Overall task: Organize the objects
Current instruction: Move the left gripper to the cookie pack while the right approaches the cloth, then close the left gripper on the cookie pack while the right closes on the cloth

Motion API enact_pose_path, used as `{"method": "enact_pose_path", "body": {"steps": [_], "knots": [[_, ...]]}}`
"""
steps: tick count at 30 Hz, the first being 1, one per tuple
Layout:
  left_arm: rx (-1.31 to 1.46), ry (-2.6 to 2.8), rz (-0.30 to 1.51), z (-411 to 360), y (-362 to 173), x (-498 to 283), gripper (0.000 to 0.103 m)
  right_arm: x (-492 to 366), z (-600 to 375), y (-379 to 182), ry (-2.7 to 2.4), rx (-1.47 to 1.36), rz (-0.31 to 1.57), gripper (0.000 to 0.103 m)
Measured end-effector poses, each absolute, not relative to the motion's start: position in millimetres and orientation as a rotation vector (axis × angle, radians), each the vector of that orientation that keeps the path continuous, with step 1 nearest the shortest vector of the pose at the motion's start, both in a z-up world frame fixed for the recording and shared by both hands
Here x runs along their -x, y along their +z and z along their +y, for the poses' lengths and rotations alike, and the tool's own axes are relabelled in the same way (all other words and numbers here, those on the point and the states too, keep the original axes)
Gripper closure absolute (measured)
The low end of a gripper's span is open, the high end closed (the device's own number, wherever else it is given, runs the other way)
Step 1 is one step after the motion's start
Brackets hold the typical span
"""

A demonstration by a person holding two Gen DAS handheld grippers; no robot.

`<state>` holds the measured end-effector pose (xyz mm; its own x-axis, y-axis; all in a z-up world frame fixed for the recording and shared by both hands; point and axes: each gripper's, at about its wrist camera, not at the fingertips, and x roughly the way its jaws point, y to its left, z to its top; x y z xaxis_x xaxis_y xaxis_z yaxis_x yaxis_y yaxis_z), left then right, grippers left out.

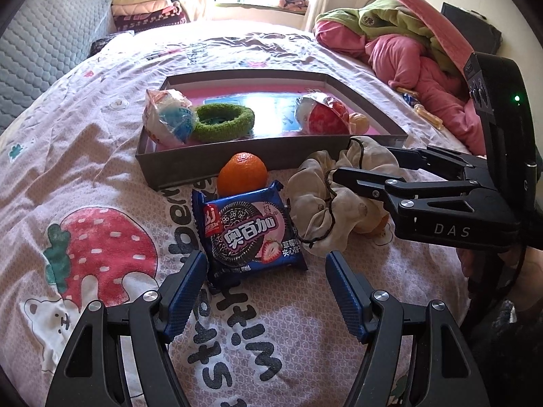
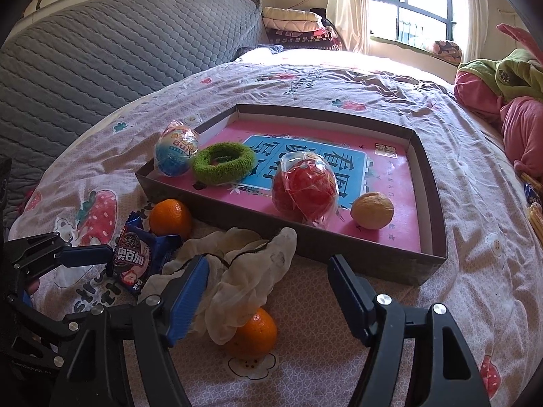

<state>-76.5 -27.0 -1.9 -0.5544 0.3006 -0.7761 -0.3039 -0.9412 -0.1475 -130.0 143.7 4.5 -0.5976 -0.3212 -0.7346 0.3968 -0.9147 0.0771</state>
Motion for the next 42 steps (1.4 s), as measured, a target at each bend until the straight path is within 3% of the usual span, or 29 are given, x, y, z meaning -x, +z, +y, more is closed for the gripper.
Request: {"method": "enact_pose_path", "body": {"steps": [20,39,42], "knots": [[1.281,2.516,0.034,-23,-6,79,0.029,131,139,5,-2.465,-1.115,0.114,0.064],[1.374,2.620,-0.002,-17,-15,101,0.029,135,132,-2,-2.434,-1.149,0.119,0.068],[1.388,2.645,-0.025,-16,-17,104,0.029,135,131,-2,-2.431,-1.153,0.129,0.072]]}}
